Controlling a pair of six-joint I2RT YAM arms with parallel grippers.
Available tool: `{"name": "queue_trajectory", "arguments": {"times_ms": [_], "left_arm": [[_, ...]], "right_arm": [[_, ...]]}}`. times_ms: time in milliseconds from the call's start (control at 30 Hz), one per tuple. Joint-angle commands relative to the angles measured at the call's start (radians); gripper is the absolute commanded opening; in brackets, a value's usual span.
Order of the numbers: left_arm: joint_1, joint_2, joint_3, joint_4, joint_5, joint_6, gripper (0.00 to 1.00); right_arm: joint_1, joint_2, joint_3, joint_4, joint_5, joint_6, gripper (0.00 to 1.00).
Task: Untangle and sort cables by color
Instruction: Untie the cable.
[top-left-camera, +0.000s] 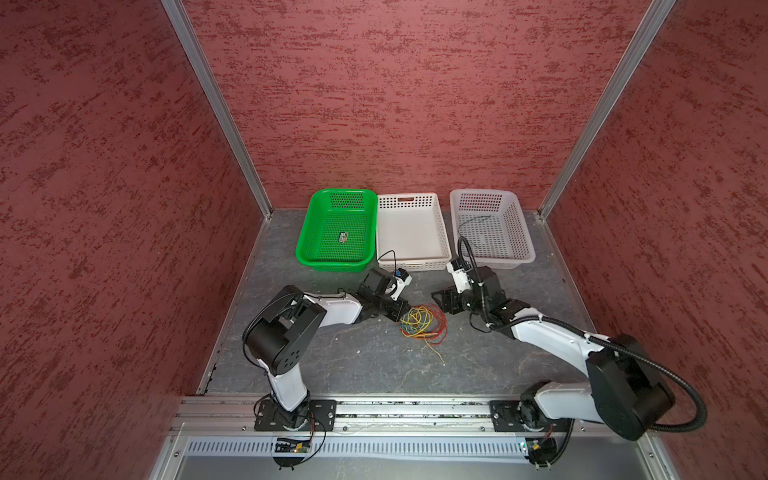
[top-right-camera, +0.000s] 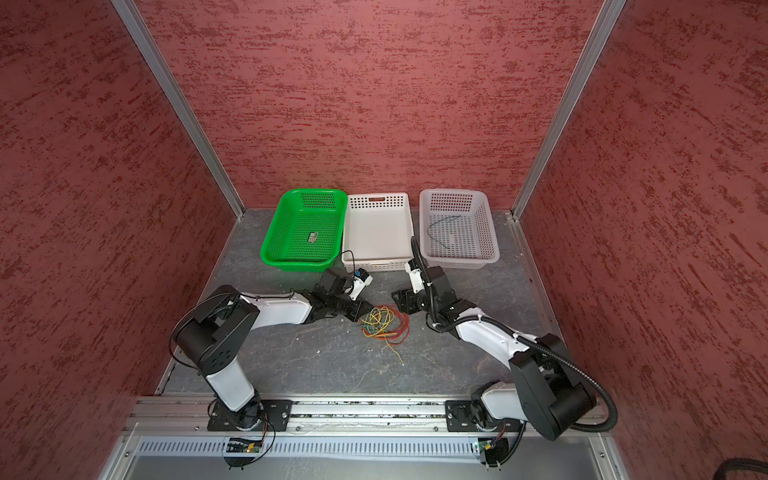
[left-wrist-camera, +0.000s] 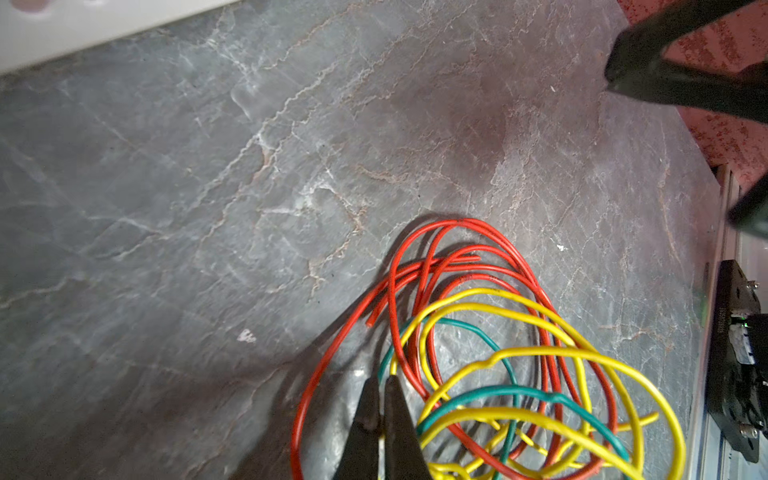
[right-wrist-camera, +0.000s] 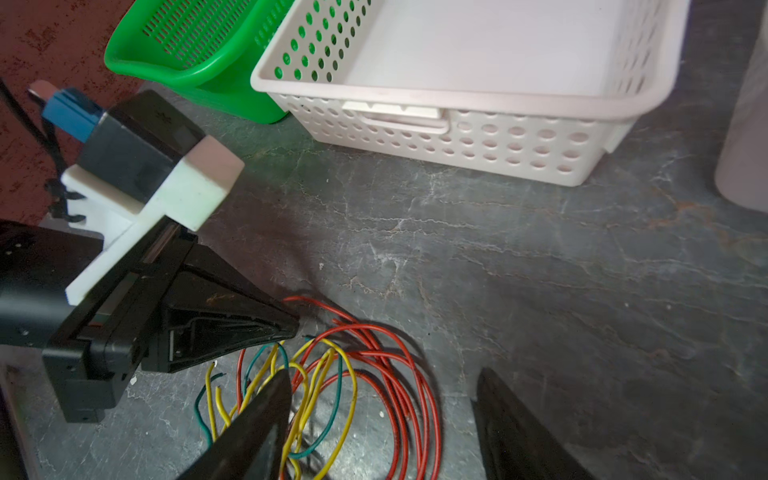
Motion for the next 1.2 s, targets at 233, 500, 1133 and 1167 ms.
{"name": "queue_trajectory", "arguments": {"times_ms": [233,500,1133,1167], "left_arm": [[0.003,-0.067,-0.007,0.023,0.019,0.008,0.0],[0.003,-0.134,-0.011,0.009,0.002,0.005,0.0],[0.084,-0.431,-0.058,0.026,0.015,-0.049,0.0],[0.094,-0.451,-0.06,0.022,0.02,-0.051,0.0]], "right_arm": [[0.095,0.073,0.034,0.071,-0.014,-0.014,0.72],[0.163,0.175,0.079,0.053,0.063,-0.024,0.72],[0.169,0.268,0.061,0.086,0.115,0.002,0.66],[0.169,0.272,0.061,0.087,0.118,0.001,0.65]]}}
